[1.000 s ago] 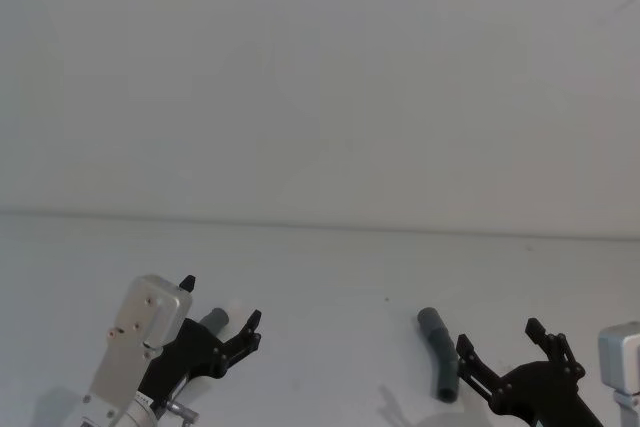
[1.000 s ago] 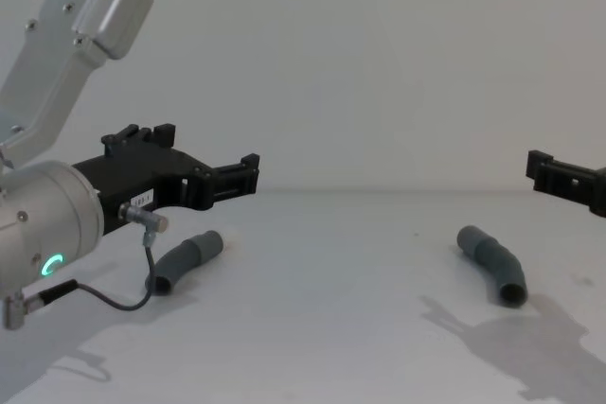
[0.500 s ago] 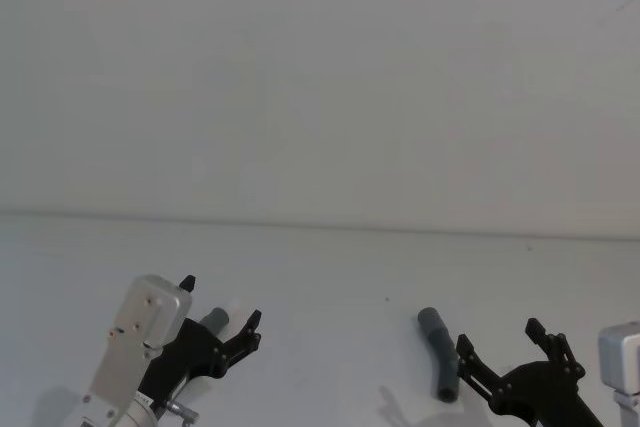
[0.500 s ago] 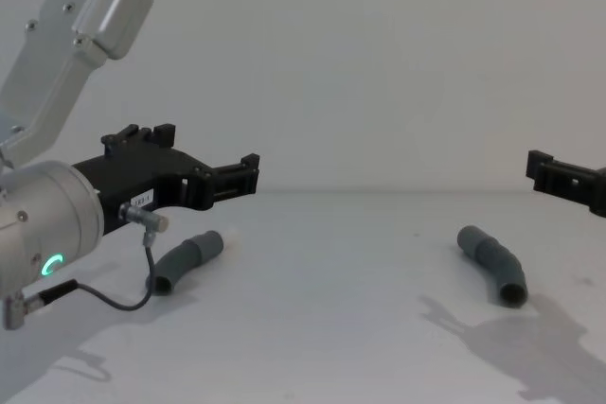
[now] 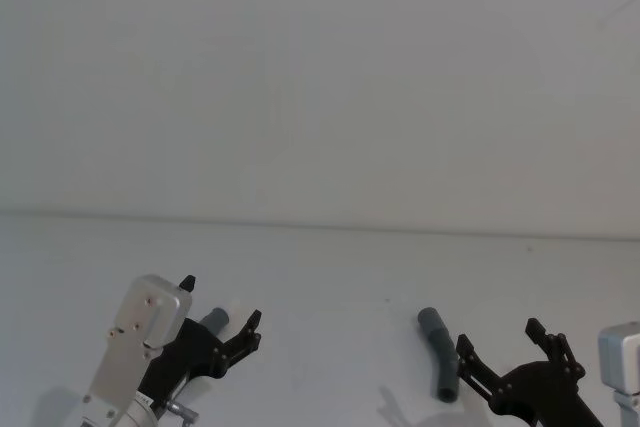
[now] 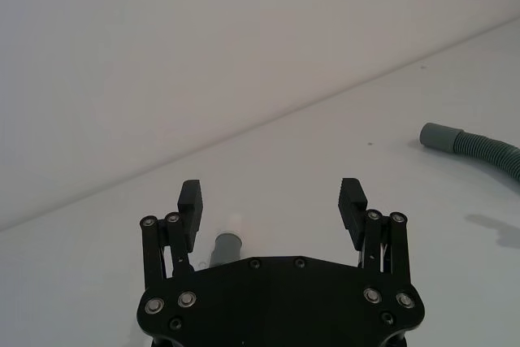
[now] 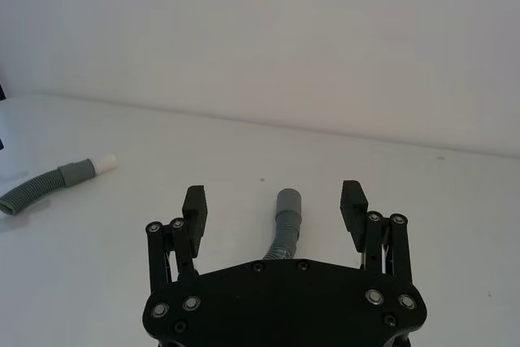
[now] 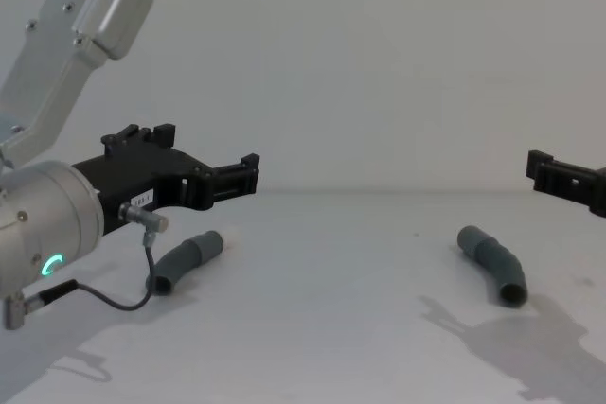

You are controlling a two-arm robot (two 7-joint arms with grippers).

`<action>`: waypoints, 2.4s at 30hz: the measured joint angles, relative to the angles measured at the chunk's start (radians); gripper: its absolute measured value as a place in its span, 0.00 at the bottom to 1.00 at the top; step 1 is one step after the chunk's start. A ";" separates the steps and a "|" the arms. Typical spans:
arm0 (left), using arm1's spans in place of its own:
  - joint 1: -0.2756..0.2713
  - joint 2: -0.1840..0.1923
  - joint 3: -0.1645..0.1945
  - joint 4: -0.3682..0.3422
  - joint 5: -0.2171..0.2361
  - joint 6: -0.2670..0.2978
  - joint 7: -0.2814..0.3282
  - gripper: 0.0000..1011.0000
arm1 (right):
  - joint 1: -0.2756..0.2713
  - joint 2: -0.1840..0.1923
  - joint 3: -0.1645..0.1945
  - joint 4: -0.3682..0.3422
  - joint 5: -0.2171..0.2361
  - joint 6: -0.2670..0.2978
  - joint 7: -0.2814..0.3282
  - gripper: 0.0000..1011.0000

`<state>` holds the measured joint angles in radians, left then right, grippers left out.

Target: Use both hands to pick up one end of the pipe from the table, align the ends, and insert them.

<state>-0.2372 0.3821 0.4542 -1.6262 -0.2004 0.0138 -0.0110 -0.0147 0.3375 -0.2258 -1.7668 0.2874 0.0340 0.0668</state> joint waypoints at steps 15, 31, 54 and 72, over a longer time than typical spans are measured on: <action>0.000 0.000 0.000 0.000 0.000 0.000 0.000 0.99 | 0.000 0.000 0.000 0.000 0.000 0.000 0.000 0.99; 0.000 0.000 0.000 0.000 0.000 0.000 0.000 0.99 | 0.000 0.000 0.000 0.000 0.000 0.000 0.000 0.99; -0.028 -0.011 -0.030 -0.004 -0.055 0.138 -0.034 0.99 | 0.000 0.000 0.000 0.000 0.000 0.000 0.000 0.99; -0.043 0.015 -0.120 -0.052 -0.155 0.388 -0.063 0.99 | 0.000 0.000 0.000 0.000 0.000 0.000 0.000 0.99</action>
<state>-0.2804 0.3971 0.3341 -1.6780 -0.3557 0.4020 -0.0743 -0.0146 0.3374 -0.2258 -1.7668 0.2874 0.0340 0.0668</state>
